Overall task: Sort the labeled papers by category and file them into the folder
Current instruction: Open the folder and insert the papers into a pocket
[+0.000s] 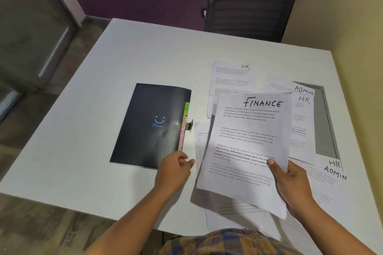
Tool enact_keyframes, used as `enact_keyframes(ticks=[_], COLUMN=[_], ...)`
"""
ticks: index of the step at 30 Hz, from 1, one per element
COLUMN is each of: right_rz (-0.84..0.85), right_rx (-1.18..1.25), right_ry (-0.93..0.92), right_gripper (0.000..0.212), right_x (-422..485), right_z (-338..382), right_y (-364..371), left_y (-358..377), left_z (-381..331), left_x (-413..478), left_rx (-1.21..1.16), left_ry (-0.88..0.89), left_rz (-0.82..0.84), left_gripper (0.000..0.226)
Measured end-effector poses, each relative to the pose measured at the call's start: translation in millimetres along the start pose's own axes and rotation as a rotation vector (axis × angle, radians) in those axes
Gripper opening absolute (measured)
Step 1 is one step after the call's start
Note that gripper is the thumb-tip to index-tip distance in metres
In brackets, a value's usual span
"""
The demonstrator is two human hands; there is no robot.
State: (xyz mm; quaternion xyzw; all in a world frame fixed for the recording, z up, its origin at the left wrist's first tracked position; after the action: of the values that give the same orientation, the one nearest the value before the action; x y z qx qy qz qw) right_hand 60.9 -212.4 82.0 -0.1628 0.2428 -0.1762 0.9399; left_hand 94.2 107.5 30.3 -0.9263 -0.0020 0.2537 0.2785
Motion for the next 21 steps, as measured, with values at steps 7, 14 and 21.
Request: enact_keyframes(ticks=[7,14,21], right_rz=[-0.08,-0.125,-0.122], right_rx=[0.026,0.066,0.083], right_ry=[0.019,0.064,0.087], right_gripper=[0.019,0.023,0.023], right_x=[-22.0,-37.0,-39.4], right_z=[-3.2,-14.3,-19.1], right_y=[7.2,18.0,23.7], left_y=[-11.8,-0.5,-10.2], left_z=[37.1,42.4,35.0], left_x=[41.1,54.5,61.5], left_rx=[0.725,0.74,0.821], left_ry=[-0.039,-0.104,-0.058], left_rz=[-0.164,0.034,0.003], left_gripper=[0.101,0.104,0.095])
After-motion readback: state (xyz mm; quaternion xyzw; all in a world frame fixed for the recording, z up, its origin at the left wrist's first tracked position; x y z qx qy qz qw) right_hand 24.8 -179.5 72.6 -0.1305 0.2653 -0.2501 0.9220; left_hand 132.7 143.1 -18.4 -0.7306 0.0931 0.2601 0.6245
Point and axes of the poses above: each hand's wrist, its own x-axis towards the middle knuckle, its own y-axis out of the palm, z = x × y, the point moved 6 cm from there along x, towards the middle knuckle, and after that the axes turned 2 degrees about -x, right-handed, at the moved point
